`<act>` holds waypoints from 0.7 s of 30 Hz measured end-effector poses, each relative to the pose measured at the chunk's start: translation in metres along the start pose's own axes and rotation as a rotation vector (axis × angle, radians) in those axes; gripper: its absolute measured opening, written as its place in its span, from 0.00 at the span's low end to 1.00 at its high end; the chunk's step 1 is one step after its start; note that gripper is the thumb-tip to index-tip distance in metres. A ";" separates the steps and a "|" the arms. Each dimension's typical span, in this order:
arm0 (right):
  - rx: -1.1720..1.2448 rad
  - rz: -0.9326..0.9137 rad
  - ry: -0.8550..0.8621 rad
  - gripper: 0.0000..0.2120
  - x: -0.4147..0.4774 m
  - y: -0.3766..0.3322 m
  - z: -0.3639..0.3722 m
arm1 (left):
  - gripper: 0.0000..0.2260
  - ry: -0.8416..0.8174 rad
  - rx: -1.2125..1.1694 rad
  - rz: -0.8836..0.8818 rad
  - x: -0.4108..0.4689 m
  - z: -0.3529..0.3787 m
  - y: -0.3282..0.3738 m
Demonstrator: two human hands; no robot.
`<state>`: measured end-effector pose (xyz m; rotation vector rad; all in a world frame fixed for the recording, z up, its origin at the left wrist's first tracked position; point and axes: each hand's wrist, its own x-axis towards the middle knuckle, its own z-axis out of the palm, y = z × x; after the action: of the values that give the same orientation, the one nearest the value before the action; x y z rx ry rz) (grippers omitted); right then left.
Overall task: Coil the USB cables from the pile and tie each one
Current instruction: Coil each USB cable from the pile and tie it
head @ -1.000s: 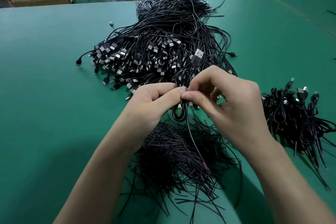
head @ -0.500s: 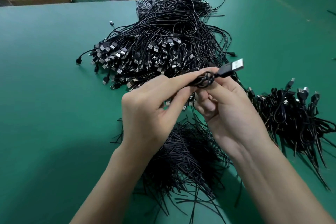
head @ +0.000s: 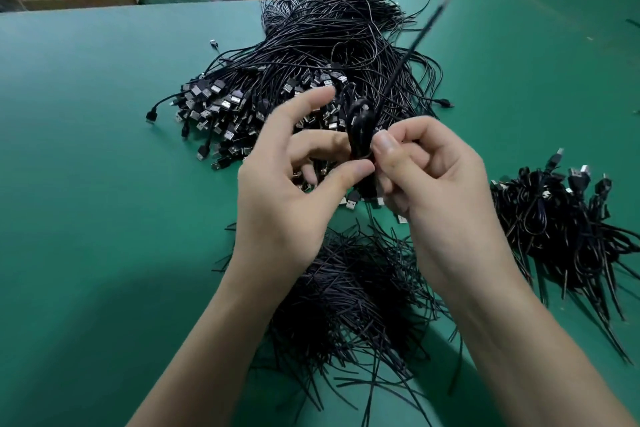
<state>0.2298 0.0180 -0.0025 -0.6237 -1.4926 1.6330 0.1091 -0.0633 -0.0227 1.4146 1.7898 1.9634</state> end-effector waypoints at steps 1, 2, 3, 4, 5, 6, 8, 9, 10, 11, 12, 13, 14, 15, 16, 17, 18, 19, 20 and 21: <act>0.120 0.095 -0.016 0.07 0.001 0.001 0.001 | 0.24 -0.007 0.119 0.098 0.000 0.001 0.001; 0.225 0.183 -0.026 0.07 0.001 0.002 0.001 | 0.20 -0.017 0.200 0.195 -0.001 0.001 0.001; 0.305 0.252 -0.033 0.07 0.002 0.003 0.001 | 0.17 -0.030 0.229 0.267 -0.001 0.000 -0.001; 0.360 0.298 -0.035 0.07 0.002 0.004 0.001 | 0.15 -0.043 0.235 0.308 -0.001 -0.001 -0.003; 0.390 0.323 -0.029 0.08 0.003 0.004 0.002 | 0.14 -0.056 0.241 0.328 -0.001 -0.001 -0.004; 0.394 0.325 -0.015 0.08 0.003 0.005 0.002 | 0.13 -0.062 0.263 0.331 0.000 -0.002 -0.006; 0.330 0.266 0.013 0.09 0.002 0.005 0.002 | 0.12 -0.085 0.292 0.302 0.001 -0.004 -0.010; 0.280 0.222 0.018 0.08 0.002 0.006 0.002 | 0.12 -0.117 0.255 0.259 0.001 -0.004 -0.010; 0.236 0.181 0.017 0.08 0.001 0.006 0.001 | 0.12 -0.158 0.177 0.193 0.001 -0.006 -0.010; 0.204 0.147 0.016 0.07 0.001 0.006 0.000 | 0.11 -0.189 0.082 0.112 0.001 -0.007 -0.008; 0.178 0.118 0.019 0.07 0.001 0.006 -0.002 | 0.11 -0.203 -0.009 0.032 0.000 -0.008 -0.008; 0.149 0.088 0.027 0.08 0.002 0.007 -0.003 | 0.12 -0.203 -0.079 -0.040 0.000 -0.009 -0.007; 0.106 0.055 0.034 0.08 0.002 0.007 -0.004 | 0.13 -0.199 -0.132 -0.103 0.001 -0.009 -0.007; 0.044 0.017 0.039 0.07 0.002 0.007 -0.004 | 0.14 -0.195 -0.166 -0.164 0.001 -0.009 -0.007; -0.028 -0.025 0.041 0.07 0.002 0.007 -0.003 | 0.13 -0.190 -0.208 -0.232 0.003 -0.008 -0.007; -0.104 -0.072 0.045 0.07 0.002 0.008 -0.002 | 0.09 -0.181 -0.272 -0.307 0.003 -0.006 -0.008; -0.180 -0.117 0.053 0.07 0.001 0.009 -0.001 | 0.04 -0.172 -0.369 -0.397 0.003 -0.004 -0.009; -0.248 -0.152 0.065 0.07 0.001 0.010 -0.001 | 0.05 -0.157 -0.475 -0.489 0.002 -0.001 -0.009; -0.296 -0.171 0.075 0.07 0.001 0.010 -0.001 | 0.09 -0.135 -0.575 -0.561 0.001 0.002 -0.010; -0.318 -0.177 0.080 0.07 0.001 0.010 -0.001 | 0.14 -0.105 -0.646 -0.601 0.000 0.005 -0.012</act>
<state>0.2279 0.0195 -0.0120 -0.6982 -1.7118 1.2331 0.1067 -0.0566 -0.0329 0.6580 1.1639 1.8258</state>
